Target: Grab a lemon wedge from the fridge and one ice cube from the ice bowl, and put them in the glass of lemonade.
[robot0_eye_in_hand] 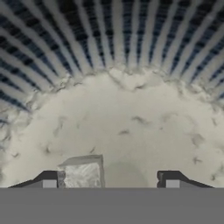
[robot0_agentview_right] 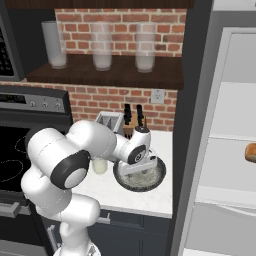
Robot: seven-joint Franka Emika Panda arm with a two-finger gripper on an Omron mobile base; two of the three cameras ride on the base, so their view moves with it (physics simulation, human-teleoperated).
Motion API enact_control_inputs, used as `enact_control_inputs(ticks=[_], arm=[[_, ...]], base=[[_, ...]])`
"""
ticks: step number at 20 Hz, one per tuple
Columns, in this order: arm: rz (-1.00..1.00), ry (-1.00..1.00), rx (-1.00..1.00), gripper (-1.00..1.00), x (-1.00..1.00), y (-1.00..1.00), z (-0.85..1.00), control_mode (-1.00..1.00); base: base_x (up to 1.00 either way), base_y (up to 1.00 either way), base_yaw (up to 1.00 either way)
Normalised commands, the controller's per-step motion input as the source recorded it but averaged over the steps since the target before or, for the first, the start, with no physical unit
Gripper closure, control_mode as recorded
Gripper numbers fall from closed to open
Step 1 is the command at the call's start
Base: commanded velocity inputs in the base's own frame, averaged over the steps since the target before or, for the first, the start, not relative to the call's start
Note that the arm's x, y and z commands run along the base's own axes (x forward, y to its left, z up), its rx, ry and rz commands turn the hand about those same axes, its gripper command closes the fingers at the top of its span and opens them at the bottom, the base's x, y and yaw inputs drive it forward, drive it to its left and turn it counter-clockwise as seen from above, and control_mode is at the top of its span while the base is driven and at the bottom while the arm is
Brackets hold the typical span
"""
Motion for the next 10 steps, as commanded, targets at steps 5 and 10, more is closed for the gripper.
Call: enact_control_inputs(ticks=[5,10], arm=[[0.00,0.01,0.00,1.00,0.00,0.00,0.00,-1.00],[0.00,0.03,0.00,1.00,0.00,0.00,-0.03,-1.00]], base=[[0.00,0.00,0.00],[0.00,0.00,0.00]])
